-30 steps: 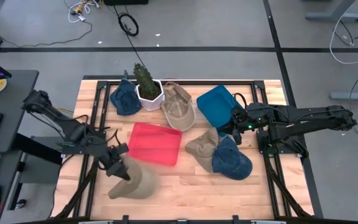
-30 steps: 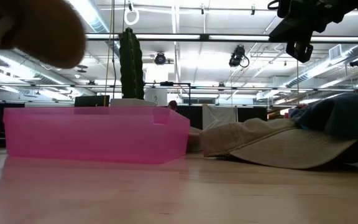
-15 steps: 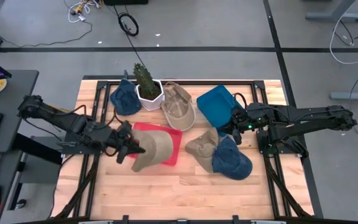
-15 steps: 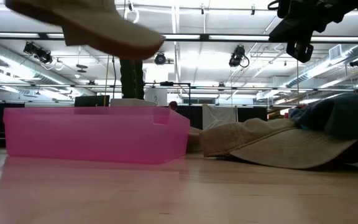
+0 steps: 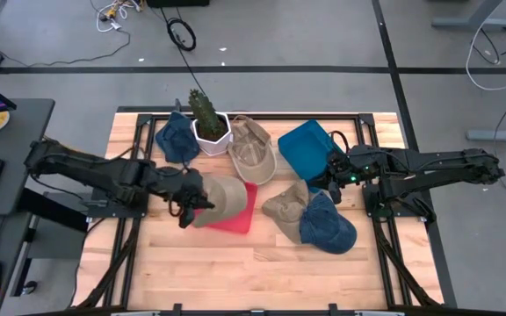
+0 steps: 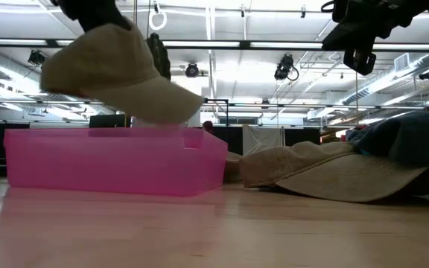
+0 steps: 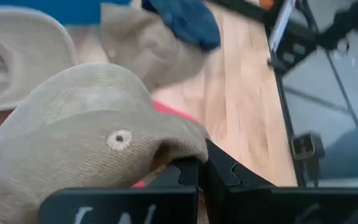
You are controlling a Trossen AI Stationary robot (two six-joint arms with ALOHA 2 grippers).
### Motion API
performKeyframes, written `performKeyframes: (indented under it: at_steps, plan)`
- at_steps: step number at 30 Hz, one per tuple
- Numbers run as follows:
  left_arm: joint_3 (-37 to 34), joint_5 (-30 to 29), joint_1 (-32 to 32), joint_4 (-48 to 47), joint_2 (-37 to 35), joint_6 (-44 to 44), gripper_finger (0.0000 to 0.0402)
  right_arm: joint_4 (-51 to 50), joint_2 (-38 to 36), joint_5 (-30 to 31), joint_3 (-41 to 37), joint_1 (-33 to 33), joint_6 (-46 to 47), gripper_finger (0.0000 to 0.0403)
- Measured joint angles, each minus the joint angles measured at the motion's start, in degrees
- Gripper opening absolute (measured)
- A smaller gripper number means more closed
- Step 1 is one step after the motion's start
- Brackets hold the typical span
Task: Pick & Place hat
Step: Put the bottom left brown cap into the red bin
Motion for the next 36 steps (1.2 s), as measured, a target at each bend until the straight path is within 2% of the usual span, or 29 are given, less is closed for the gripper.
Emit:
performKeyframes:
  at_steps: [13,21,36]
  plan:
    - [0.0,3.8,3.1,-1.4,6.8,6.8,0.0002,0.4,0.0,1.5,0.0,0.0,1.7,0.0029]
    - [0.0,7.3,5.3,-2.2,6.9,7.4,0.0002,0.4,0.0,1.5,0.0,0.0,1.7,0.0029]
    - [0.0,15.7,9.0,-10.7,6.9,5.7,0.0002,0.4,0.0,1.5,0.0,0.0,1.7,0.0029]
